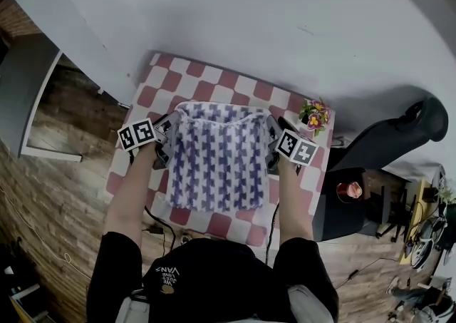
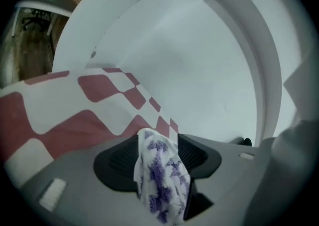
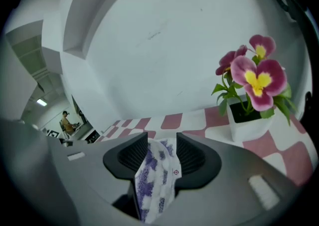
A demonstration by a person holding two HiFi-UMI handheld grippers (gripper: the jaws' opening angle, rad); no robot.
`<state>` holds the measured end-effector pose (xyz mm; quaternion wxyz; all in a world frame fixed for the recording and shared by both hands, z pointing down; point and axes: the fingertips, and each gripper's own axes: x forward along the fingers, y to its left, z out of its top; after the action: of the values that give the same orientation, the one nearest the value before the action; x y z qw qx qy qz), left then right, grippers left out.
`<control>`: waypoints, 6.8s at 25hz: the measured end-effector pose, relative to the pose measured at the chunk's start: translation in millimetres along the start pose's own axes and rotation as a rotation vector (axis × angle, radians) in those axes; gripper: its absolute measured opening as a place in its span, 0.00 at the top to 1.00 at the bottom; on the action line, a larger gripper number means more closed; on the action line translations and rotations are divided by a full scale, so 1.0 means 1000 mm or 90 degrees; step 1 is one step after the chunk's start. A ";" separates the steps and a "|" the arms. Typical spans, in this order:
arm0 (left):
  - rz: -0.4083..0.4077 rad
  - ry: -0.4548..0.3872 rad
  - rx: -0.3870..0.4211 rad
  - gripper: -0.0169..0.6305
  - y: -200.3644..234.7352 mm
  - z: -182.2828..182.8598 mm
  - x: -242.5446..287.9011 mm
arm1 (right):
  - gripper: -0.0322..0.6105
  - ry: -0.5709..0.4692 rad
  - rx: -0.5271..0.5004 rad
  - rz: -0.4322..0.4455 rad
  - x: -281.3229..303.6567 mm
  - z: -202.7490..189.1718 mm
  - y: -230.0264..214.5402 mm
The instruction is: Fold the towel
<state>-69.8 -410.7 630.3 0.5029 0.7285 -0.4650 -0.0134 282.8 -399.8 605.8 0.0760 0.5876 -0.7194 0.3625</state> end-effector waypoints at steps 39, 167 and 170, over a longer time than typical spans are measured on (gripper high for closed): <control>-0.141 0.243 0.574 0.63 -0.011 -0.222 -0.151 | 0.64 0.080 -0.136 0.176 -0.173 -0.195 0.031; -0.079 0.323 0.836 0.53 0.001 -0.243 -0.178 | 0.83 -0.058 0.516 -0.033 -0.198 -0.255 0.010; -0.076 0.321 0.830 0.53 0.002 -0.243 -0.177 | 0.86 -0.067 0.508 -0.025 -0.196 -0.250 0.013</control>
<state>-53.0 -113.2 672.1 0.0547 0.8867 -0.2066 0.4100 250.7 -91.4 676.7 -0.1883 0.6022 -0.5141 0.5810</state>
